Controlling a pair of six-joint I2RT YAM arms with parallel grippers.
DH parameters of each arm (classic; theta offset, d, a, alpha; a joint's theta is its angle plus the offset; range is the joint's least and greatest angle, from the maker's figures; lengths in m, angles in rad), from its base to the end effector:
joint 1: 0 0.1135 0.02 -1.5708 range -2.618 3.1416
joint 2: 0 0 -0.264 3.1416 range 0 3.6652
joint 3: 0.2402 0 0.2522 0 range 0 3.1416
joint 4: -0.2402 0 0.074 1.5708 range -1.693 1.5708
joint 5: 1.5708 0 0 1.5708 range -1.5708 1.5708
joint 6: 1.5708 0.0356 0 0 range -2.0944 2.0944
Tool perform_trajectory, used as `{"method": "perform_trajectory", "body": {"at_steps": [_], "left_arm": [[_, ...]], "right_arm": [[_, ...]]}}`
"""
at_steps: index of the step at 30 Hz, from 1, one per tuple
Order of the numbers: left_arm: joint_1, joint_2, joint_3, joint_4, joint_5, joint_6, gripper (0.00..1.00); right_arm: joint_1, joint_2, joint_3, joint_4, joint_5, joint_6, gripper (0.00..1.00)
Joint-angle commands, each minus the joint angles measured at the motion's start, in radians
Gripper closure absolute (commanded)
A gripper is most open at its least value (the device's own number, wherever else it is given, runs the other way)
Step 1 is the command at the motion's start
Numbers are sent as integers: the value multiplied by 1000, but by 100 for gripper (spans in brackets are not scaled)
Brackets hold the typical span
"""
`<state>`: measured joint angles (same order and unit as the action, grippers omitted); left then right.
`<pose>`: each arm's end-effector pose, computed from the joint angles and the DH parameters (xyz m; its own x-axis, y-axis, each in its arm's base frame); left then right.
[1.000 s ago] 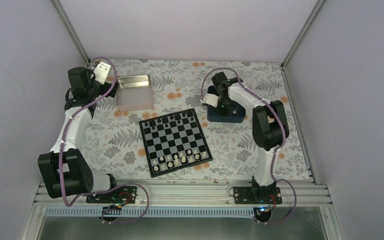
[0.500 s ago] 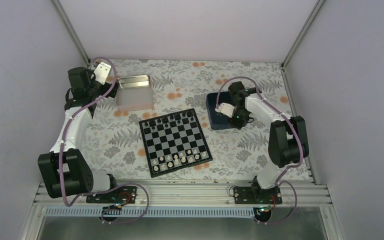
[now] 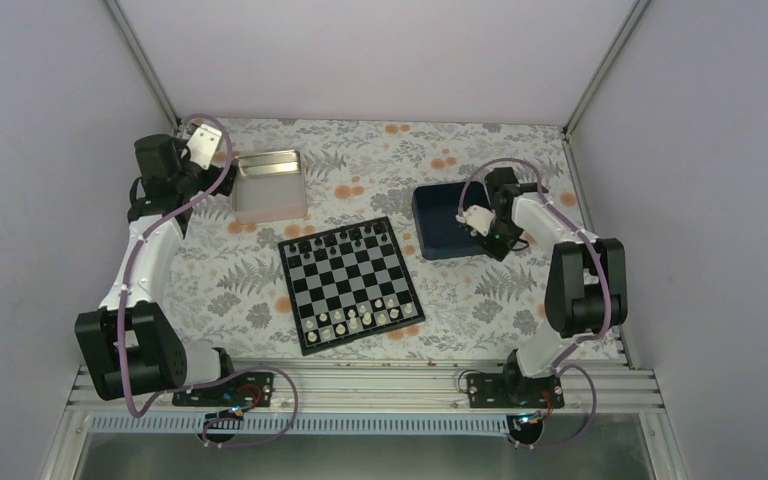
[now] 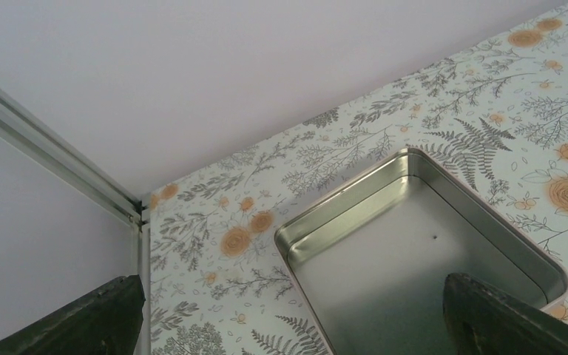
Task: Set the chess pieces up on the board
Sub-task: Adjust the storage box at the center of the board.
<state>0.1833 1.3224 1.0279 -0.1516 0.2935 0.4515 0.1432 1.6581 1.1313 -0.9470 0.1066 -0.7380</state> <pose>0.3012 0.0454 0.3091 -0.3459 0.3607 -0.8662 0.2590 0.9240 0.2813 0.2930 0.0384 0.1963 -0.6402 -0.7682 -0.0004 -0.7602 0.6336 -0.1435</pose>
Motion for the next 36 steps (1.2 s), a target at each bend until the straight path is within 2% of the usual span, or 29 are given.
{"method": "perform_trajectory", "body": {"at_steps": [1, 11, 17, 21, 26, 36], "left_arm": [[5, -32, 7, 7, 23, -17, 0], [8, -40, 0, 12, 16, -16, 0], [13, -44, -2, 14, 17, -16, 0], [19, -46, -6, 14, 19, -18, 0], [23, -48, -8, 18, 19, -17, 0], [24, -41, -6, 21, 24, -17, 0]], "right_arm": [[-51, 56, 20, 88, 33, -8, 95], [-88, 217, 182, 187, -19, -29, 94], [-88, 366, 394, 147, -121, -48, 94], [-85, 442, 497, 190, -74, -24, 92], [-66, 361, 494, 261, -51, 7, 94], [158, 276, 483, 38, -120, 7, 95]]}}
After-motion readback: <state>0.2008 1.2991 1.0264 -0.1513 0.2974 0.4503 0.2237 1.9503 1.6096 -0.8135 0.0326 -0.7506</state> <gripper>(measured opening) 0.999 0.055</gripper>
